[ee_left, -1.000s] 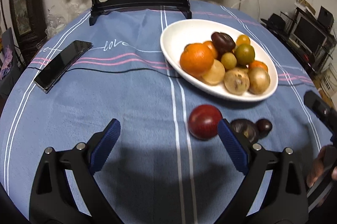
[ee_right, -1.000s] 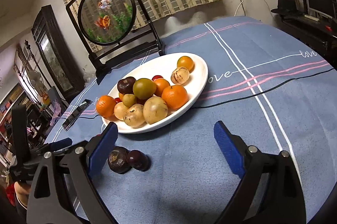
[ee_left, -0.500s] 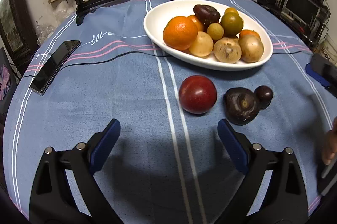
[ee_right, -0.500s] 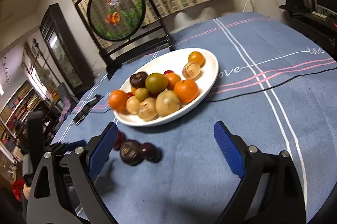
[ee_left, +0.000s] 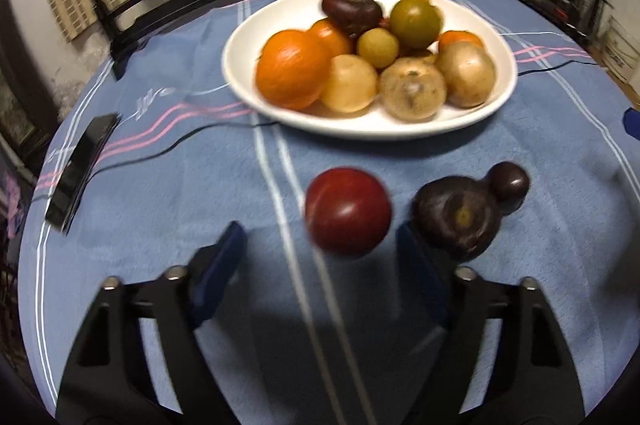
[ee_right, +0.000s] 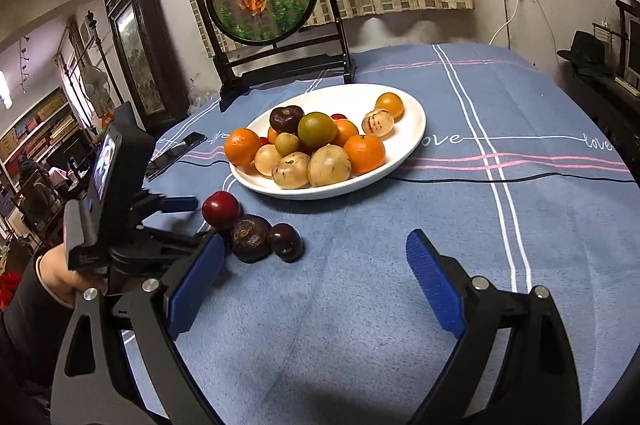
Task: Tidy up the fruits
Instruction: 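Withdraw both tools from the plate toward the last fruits, then grasp a red tomato with the left tool while the right tool grasps a small dark plum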
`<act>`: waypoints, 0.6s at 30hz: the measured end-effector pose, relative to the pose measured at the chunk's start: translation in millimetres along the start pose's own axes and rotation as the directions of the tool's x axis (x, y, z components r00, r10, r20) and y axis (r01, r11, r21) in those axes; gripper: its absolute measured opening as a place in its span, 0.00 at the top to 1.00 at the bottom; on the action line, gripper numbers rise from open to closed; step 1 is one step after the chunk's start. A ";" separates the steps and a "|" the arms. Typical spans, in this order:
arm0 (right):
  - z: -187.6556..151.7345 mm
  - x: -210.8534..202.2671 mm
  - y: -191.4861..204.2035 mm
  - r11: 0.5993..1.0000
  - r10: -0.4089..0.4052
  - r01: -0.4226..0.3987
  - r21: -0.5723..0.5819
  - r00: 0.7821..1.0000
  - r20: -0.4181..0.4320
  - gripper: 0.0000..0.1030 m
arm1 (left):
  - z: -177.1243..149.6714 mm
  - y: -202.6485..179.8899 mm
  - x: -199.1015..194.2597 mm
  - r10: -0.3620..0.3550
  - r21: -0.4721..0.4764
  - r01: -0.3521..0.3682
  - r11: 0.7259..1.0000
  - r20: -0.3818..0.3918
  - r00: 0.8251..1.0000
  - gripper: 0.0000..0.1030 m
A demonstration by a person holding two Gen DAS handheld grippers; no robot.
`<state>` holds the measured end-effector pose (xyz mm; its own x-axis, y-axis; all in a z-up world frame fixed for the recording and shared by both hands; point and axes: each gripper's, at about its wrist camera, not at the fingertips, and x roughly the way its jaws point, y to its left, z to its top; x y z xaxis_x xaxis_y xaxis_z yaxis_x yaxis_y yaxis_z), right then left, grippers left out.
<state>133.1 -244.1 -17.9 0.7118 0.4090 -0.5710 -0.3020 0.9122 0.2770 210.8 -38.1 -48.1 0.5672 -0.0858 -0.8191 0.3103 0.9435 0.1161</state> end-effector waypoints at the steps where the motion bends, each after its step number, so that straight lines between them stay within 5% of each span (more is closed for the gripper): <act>1: -0.3 0.9 0.2 1.000 0.000 0.000 -0.006 1.000 -0.011 0.10 | 1.6 -0.4 0.2 -0.022 0.003 0.022 1.000 0.003 1.000 0.39; 3: -0.7 3.3 2.8 1.000 -0.006 0.005 -0.025 0.999 -0.031 0.10 | 2.6 -1.5 0.7 -0.078 0.002 0.078 0.997 0.009 0.997 0.59; 16: -8.6 48.7 38.5 0.961 -0.169 0.111 -0.255 0.962 -0.216 0.11 | -3.8 22.5 -10.2 -0.112 -0.117 0.119 0.986 0.065 0.992 0.60; 18: -9.2 59.6 43.7 0.951 -0.185 0.111 -0.290 0.952 -0.245 0.21 | -4.2 24.0 -10.7 -0.106 -0.123 0.113 0.986 0.066 0.992 0.59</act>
<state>156.5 -179.6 -46.9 0.5781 0.2261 -0.7840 -0.3919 0.9197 -0.0238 208.9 -13.2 -39.0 0.5802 -0.2061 -0.7880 0.2768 0.9598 -0.0473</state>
